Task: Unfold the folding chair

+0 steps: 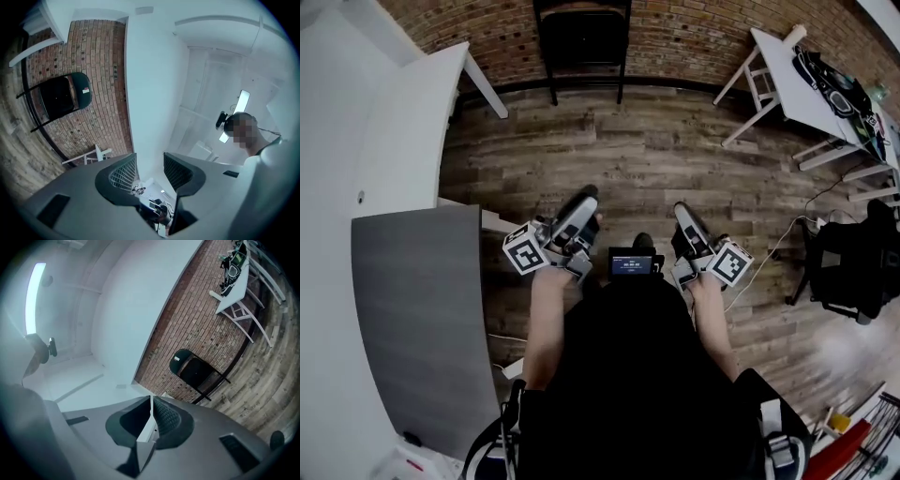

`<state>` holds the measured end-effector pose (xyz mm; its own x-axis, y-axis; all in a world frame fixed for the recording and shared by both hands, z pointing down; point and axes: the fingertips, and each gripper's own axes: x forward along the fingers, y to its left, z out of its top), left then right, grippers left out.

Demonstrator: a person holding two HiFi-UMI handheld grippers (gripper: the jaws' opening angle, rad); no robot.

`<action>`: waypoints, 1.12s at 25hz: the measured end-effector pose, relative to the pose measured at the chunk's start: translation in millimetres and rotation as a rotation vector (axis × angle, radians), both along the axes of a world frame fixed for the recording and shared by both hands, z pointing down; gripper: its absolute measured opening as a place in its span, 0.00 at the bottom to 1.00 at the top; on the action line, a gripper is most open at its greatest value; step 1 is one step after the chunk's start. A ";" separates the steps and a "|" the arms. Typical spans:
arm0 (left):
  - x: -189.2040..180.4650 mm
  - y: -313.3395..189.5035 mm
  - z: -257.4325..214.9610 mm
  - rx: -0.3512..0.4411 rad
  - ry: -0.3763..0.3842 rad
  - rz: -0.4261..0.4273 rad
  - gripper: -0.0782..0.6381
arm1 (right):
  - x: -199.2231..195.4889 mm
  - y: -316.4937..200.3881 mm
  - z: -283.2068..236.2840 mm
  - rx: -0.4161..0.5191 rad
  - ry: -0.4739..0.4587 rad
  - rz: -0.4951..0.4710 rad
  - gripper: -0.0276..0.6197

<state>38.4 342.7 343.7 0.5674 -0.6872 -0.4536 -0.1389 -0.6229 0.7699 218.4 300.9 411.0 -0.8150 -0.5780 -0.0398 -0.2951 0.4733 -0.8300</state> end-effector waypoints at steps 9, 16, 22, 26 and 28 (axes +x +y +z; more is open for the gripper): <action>56.1 -112.3 -9.1 -0.060 -0.058 0.015 0.38 | 37.4 -124.6 -14.3 0.022 -0.085 -0.016 0.09; 79.0 -158.5 -13.1 -0.094 -0.102 -0.013 0.38 | 75.9 -177.1 -14.9 0.030 -0.114 -0.018 0.09; 93.7 -181.2 2.2 -0.145 -0.102 -0.005 0.38 | 94.4 -196.8 -6.0 0.008 -0.129 0.010 0.09; 95.5 -198.7 7.5 -0.158 -0.091 0.009 0.38 | 90.7 -207.1 -8.1 0.006 -0.126 0.008 0.09; 93.2 -210.0 10.8 -0.162 -0.080 0.021 0.38 | 85.7 -214.5 -10.9 0.009 -0.113 0.013 0.09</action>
<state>131.6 132.7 354.5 0.6119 -0.7354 -0.2913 -0.1918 -0.4952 0.8473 304.1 86.4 400.1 -0.7974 -0.5878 -0.1363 -0.2059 0.4775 -0.8542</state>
